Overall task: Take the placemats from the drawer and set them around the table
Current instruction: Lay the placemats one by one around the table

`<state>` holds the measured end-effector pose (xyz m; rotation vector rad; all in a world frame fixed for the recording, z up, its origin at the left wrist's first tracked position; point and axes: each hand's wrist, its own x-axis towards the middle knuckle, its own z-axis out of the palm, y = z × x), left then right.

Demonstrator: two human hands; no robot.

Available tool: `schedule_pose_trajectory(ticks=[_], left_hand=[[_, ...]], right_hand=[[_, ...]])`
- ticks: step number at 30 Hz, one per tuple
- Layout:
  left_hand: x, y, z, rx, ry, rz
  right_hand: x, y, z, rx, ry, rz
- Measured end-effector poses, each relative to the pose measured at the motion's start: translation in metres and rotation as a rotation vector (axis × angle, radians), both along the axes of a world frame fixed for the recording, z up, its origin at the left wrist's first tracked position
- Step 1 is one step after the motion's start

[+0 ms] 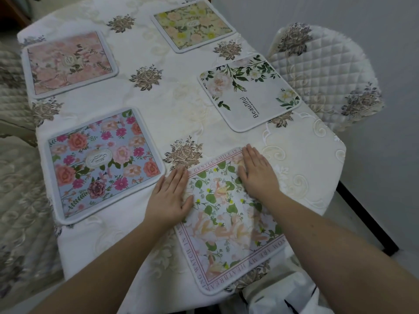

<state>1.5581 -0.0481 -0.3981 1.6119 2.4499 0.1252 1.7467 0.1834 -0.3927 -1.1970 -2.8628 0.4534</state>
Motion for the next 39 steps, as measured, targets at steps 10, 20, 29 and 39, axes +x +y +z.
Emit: schedule_pose_trajectory(ticks=[10,20,29,39], left_hand=[[0.001,-0.029,0.018,0.001,-0.035,0.082],[0.062,0.011,0.002,0.012,-0.03,-0.063],[0.06,0.01,0.004,-0.001,-0.058,-0.053],[0.029,-0.02,0.005,-0.003,-0.049,-0.111]], right_hand=[[0.041,-0.016,0.013,-0.002,0.088,-0.088],[-0.01,-0.109,0.0,-0.047,0.034,-0.05],[0.07,-0.075,0.003,-0.015,-0.03,-0.129],[0.123,-0.06,-0.001,0.018,-0.03,-0.234]])
